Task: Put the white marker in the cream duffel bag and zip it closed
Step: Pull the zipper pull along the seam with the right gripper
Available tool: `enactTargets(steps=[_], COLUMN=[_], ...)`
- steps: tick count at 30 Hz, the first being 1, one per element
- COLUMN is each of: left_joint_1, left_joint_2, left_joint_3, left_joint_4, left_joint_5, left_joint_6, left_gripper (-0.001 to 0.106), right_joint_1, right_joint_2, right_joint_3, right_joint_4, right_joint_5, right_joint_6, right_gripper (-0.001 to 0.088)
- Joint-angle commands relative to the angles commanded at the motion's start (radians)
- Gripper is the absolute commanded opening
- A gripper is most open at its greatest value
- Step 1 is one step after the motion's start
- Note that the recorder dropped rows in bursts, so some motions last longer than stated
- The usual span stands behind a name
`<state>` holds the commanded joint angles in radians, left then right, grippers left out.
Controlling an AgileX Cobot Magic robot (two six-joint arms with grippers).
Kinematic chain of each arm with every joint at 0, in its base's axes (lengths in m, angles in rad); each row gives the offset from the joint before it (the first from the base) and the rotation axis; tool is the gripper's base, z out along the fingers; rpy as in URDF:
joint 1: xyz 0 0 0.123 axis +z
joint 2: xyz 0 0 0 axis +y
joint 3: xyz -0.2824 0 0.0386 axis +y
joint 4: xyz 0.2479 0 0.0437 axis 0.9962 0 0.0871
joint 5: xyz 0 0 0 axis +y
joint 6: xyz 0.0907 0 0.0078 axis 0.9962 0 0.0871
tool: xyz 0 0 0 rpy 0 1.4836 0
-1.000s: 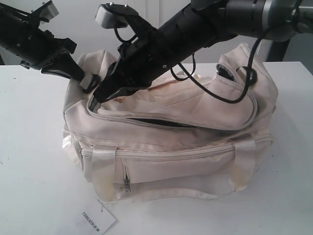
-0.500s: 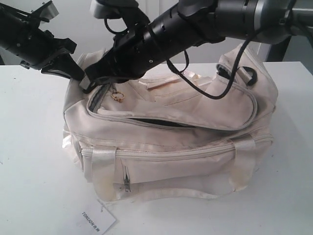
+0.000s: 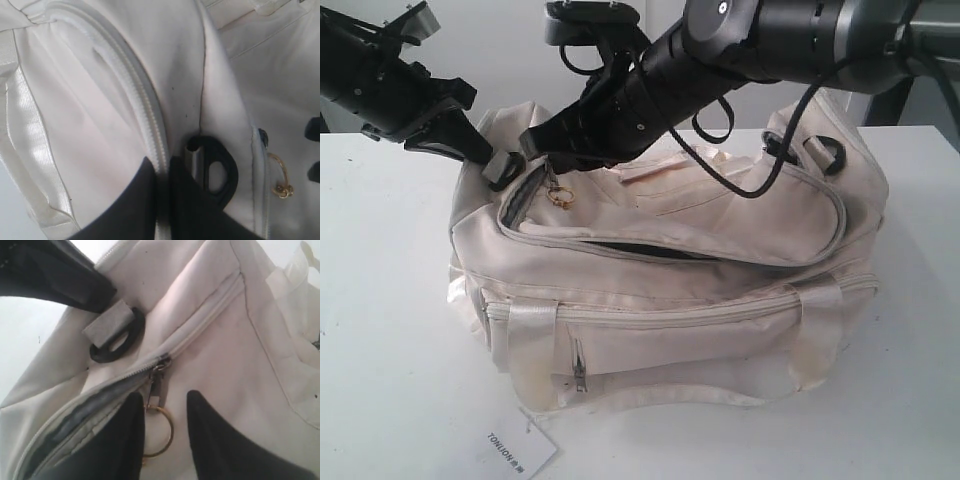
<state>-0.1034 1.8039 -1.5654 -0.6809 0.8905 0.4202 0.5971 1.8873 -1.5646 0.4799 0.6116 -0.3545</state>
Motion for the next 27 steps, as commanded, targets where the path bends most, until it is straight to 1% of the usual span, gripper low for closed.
enactTargets(steps=[4, 6, 13, 21, 27], left_joint_1=[0.0, 0.0, 0.0, 0.0, 0.0], left_joint_2=[0.0, 0.0, 0.0, 0.0, 0.0], left_joint_3=[0.0, 0.0, 0.0, 0.0, 0.0], left_joint_4=[0.0, 0.0, 0.0, 0.0, 0.0], left_joint_5=[0.0, 0.0, -0.005, -0.005, -0.002], left_joint_6=[0.0, 0.0, 0.002, 0.002, 0.002], left_gripper=[0.0, 0.0, 0.0, 0.0, 0.0], right_joint_1=[0.0, 0.0, 0.0, 0.029, 0.03], right_joint_2=[0.017, 0.019, 0.021, 0.03, 0.049], right_joint_3=[0.0, 0.0, 0.0, 0.0, 0.0], right_joint_4=[0.043, 0.061, 0.071, 0.069, 0.065], right_joint_5=[-0.005, -0.01, -0.011, -0.006, -0.006], right_joint_6=[0.0, 0.0, 0.0, -0.009, -0.009], right_gripper=[0.0418, 0.0434, 0.0434, 0.0434, 0.0424])
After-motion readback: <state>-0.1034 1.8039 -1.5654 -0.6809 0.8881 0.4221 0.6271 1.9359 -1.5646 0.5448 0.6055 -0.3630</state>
